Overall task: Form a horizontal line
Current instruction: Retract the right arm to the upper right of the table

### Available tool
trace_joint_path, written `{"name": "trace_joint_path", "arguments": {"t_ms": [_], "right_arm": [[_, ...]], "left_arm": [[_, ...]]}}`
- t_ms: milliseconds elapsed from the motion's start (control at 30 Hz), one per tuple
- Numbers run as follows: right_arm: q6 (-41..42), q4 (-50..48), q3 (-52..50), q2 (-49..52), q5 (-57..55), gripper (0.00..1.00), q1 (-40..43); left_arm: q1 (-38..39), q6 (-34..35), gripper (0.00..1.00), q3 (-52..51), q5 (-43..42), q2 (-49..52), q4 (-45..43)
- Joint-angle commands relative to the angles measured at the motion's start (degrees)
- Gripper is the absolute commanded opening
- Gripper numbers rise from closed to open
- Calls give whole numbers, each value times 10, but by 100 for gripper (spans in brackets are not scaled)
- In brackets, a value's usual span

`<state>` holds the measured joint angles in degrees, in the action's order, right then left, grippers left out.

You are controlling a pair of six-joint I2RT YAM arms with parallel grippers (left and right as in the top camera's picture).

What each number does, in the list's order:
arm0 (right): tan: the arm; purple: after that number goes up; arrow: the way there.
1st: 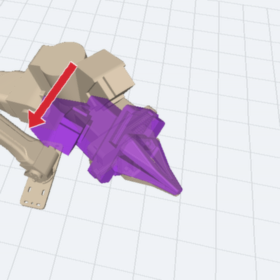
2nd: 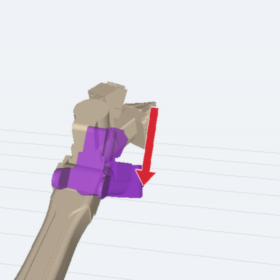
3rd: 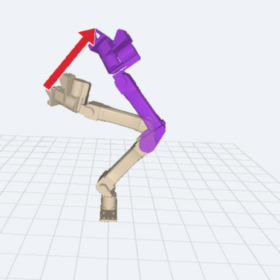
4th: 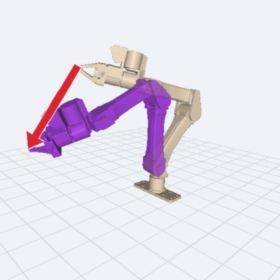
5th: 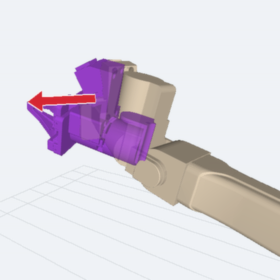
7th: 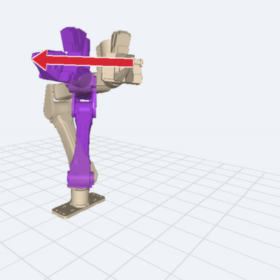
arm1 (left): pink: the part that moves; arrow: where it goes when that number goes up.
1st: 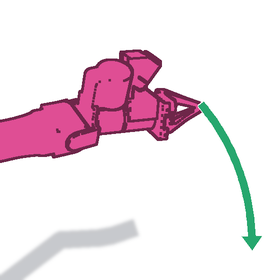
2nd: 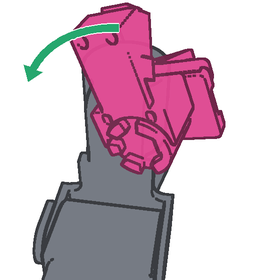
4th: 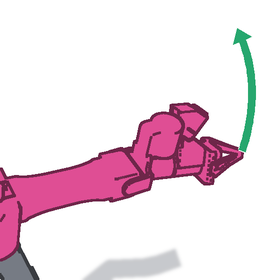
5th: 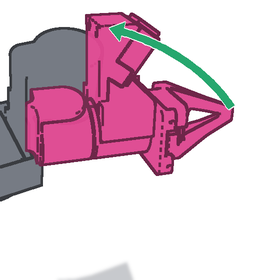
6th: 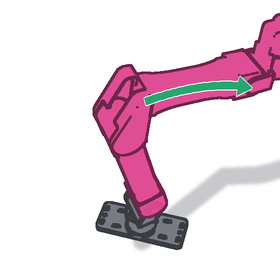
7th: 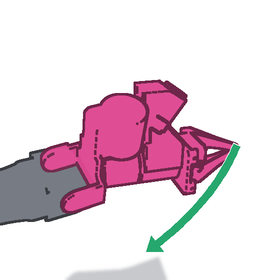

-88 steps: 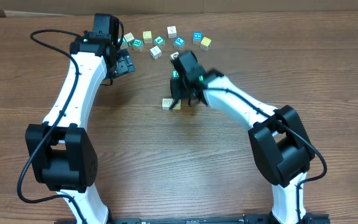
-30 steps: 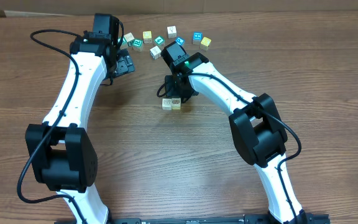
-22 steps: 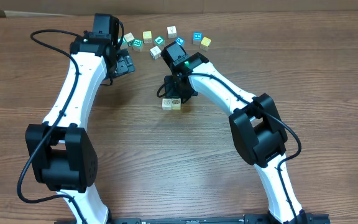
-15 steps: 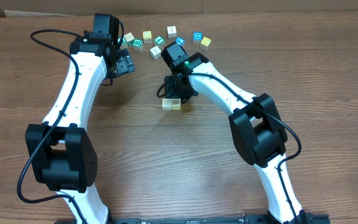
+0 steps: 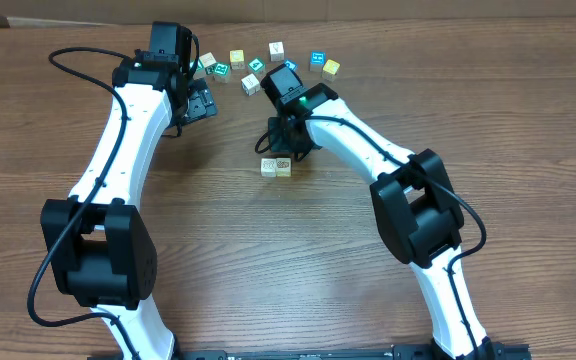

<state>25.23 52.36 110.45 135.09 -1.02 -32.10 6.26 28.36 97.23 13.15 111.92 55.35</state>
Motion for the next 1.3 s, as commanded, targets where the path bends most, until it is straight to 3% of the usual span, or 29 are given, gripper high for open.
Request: {"name": "trace_joint_path", "arguments": {"t_ms": [0,167,333,400,467,500,1267], "right_arm": [[3,6,3,7,-19,4,30],[3,28,3,7,-19,5,64],[-2,49,3,7,-24,25,104],[-2,56,2,7,-26,50,119],[-2,64,2,7,-26,87,132],[-2,68,2,7,-26,100,139],[-2,43,2,7,-26,100,178]], "left_arm": [[1,-1,100,14,8,7,1],[1,-1,100,14,8,7,1],[1,-1,100,14,8,7,1],[1,-1,100,14,8,7,1],[1,-1,100,14,8,7,1],[1,-1,100,14,8,7,1],[1,-1,100,14,8,7,1]]}}
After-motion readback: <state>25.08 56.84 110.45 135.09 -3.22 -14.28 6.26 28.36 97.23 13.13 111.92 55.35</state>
